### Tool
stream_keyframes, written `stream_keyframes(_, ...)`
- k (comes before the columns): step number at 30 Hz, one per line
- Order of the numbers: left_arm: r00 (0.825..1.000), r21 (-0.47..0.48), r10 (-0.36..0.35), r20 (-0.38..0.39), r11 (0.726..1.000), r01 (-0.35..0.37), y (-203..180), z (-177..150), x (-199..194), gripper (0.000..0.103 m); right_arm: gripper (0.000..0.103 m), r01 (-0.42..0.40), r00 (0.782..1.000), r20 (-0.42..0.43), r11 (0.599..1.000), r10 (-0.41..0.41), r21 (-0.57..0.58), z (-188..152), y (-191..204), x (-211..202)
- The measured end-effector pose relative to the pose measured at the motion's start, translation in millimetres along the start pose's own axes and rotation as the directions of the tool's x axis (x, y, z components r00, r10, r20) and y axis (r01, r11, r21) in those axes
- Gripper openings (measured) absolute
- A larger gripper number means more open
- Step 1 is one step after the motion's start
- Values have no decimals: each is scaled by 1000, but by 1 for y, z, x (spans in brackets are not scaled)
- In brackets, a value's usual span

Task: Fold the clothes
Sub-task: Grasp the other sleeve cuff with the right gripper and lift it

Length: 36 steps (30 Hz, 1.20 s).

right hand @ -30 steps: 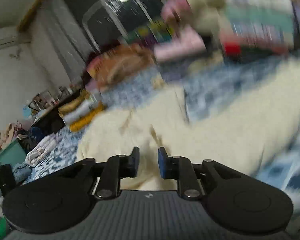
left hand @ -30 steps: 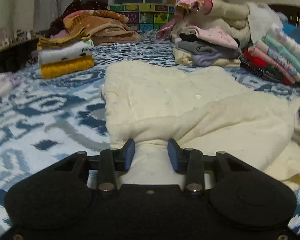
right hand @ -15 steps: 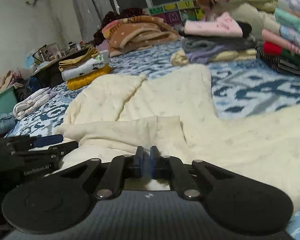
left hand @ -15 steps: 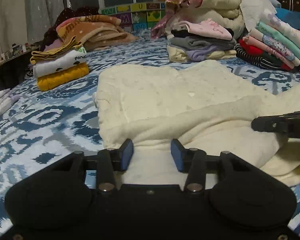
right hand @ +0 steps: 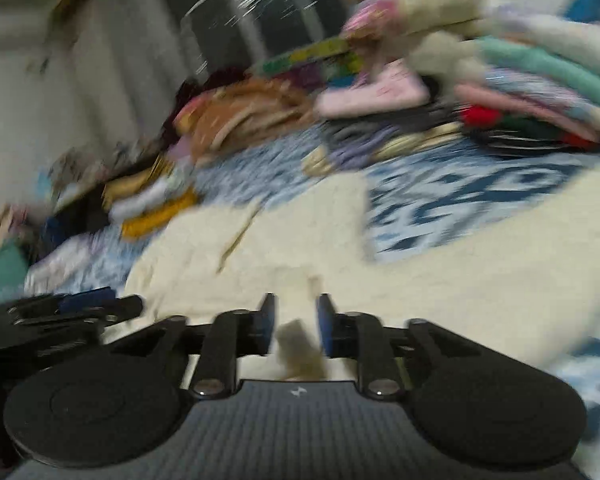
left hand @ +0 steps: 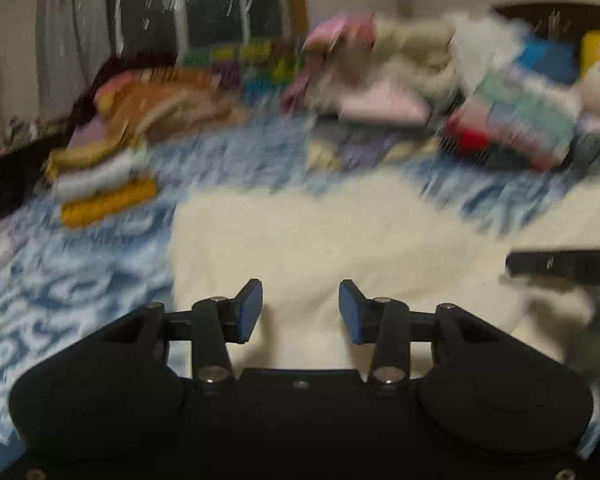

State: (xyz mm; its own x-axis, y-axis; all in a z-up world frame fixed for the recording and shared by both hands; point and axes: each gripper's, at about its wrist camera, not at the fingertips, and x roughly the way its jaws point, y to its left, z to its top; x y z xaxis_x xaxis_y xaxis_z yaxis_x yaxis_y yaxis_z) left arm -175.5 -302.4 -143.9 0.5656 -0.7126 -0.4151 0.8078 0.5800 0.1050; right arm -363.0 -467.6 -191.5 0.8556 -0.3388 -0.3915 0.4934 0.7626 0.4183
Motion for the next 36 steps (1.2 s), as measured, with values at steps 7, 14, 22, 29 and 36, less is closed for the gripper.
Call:
stream_keyframes(7, 989, 85, -19, -149, 996, 32, -36, -19, 51, 41, 49, 233, 954, 121, 931, -275, 280, 4, -70, -51)
stream_keyframes(14, 999, -23, -50, -18, 998, 50, -12, 0, 9, 42, 68, 283, 926, 84, 826, -367, 487, 0, -120, -43)
stream_keyframes(22, 998, -133, -56, -18, 990, 54, 15, 10, -23, 42, 13, 149, 936, 182, 808, -301, 570, 6, -137, -33)
stream_keyframes(29, 999, -188, -37, -25, 982, 32, 28, 10, -35, 42, 12, 155, 914, 336, 961, -227, 228, 24, -75, -40)
stream_keyframes(36, 982, -458, -188, -17, 874, 159, 57, 8, -38, 42, 12, 155, 926, 375, 951, -45, -268, 20, 13, -36)
